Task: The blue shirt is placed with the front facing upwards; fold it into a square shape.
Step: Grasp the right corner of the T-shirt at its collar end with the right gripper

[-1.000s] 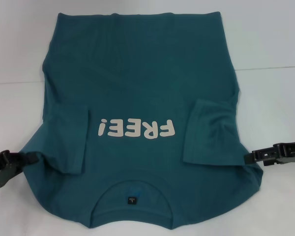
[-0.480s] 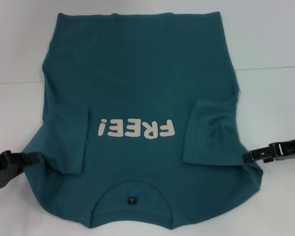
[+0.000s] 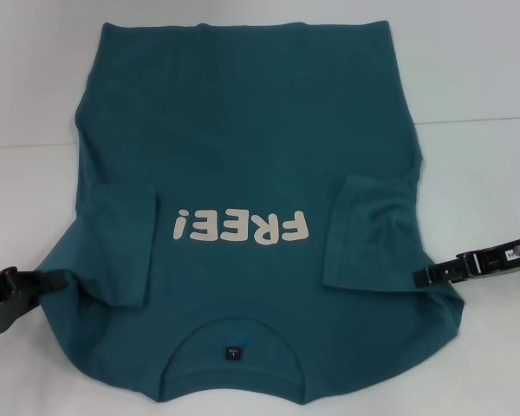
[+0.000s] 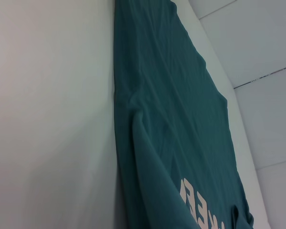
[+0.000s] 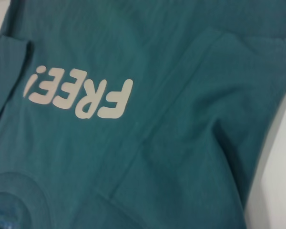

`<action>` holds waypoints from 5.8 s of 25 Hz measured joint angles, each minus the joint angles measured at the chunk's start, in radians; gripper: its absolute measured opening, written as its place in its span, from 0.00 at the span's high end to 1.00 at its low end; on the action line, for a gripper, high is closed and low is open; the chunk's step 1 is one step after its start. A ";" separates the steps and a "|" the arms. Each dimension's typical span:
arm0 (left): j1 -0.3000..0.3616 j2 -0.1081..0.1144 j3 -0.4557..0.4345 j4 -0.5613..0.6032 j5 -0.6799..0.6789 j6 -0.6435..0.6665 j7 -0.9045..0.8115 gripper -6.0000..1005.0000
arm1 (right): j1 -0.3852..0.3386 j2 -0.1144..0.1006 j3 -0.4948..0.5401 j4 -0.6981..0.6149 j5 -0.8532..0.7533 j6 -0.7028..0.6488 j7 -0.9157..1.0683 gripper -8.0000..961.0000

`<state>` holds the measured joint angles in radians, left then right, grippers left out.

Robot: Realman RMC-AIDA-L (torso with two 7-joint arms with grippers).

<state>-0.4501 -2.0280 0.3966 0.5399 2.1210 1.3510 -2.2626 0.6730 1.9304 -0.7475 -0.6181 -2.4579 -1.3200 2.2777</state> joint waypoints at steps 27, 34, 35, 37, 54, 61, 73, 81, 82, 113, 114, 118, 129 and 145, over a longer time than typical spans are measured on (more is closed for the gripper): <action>0.012 -0.001 -0.001 0.000 -0.004 -0.007 0.000 0.96 | 0.002 0.010 -0.002 0.000 0.056 -0.122 -0.019 0.10; 0.016 -0.003 -0.001 -0.001 -0.004 -0.002 0.000 0.96 | 0.003 0.016 -0.012 0.008 0.073 -0.100 -0.020 0.10; 0.017 -0.003 -0.001 -0.001 -0.004 -0.002 0.000 0.96 | 0.003 0.016 -0.013 0.009 0.053 -0.099 -0.013 0.10; 0.017 -0.003 -0.001 -0.001 -0.004 -0.001 0.000 0.96 | 0.002 0.017 -0.012 0.006 0.026 -0.106 0.000 0.10; 0.027 -0.003 -0.001 -0.002 -0.004 -0.002 0.000 0.96 | -0.063 -0.013 0.024 -0.105 0.018 -0.207 0.066 0.10; 0.027 -0.003 -0.001 -0.002 -0.004 -0.007 0.000 0.96 | -0.071 -0.002 0.017 -0.112 0.017 -0.156 0.071 0.10; 0.034 -0.003 -0.001 -0.002 -0.004 -0.007 0.000 0.96 | -0.046 0.032 0.011 -0.107 -0.006 -0.059 0.069 0.10; 0.035 -0.003 -0.001 -0.001 -0.004 -0.007 0.000 0.96 | -0.039 0.052 0.004 -0.107 -0.011 -0.015 0.069 0.10; 0.035 -0.003 -0.001 -0.002 -0.004 -0.007 0.000 0.96 | -0.038 0.054 0.002 -0.107 -0.011 -0.009 0.069 0.10; 0.039 -0.003 -0.001 -0.001 -0.004 0.000 0.000 0.96 | -0.003 0.063 -0.030 -0.052 0.019 -0.087 0.044 0.10; 0.039 -0.003 -0.001 -0.001 -0.004 0.000 0.000 0.96 | -0.002 0.060 -0.030 -0.052 0.031 -0.097 0.043 0.10; 0.038 -0.003 -0.001 -0.001 -0.004 -0.004 0.000 0.96 | -0.003 0.056 -0.029 -0.054 0.060 -0.115 0.041 0.10; 0.038 -0.003 -0.001 -0.003 -0.004 -0.008 0.000 0.96 | -0.001 0.052 -0.036 -0.051 0.029 -0.117 0.074 0.10; 0.040 -0.004 -0.001 -0.003 -0.024 -0.003 0.000 0.96 | 0.012 0.045 -0.041 -0.047 -0.067 -0.117 0.122 0.13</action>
<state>-0.4099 -2.0323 0.3957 0.5368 2.0970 1.3480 -2.2626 0.6849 1.9750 -0.7882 -0.6653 -2.5245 -1.4374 2.3993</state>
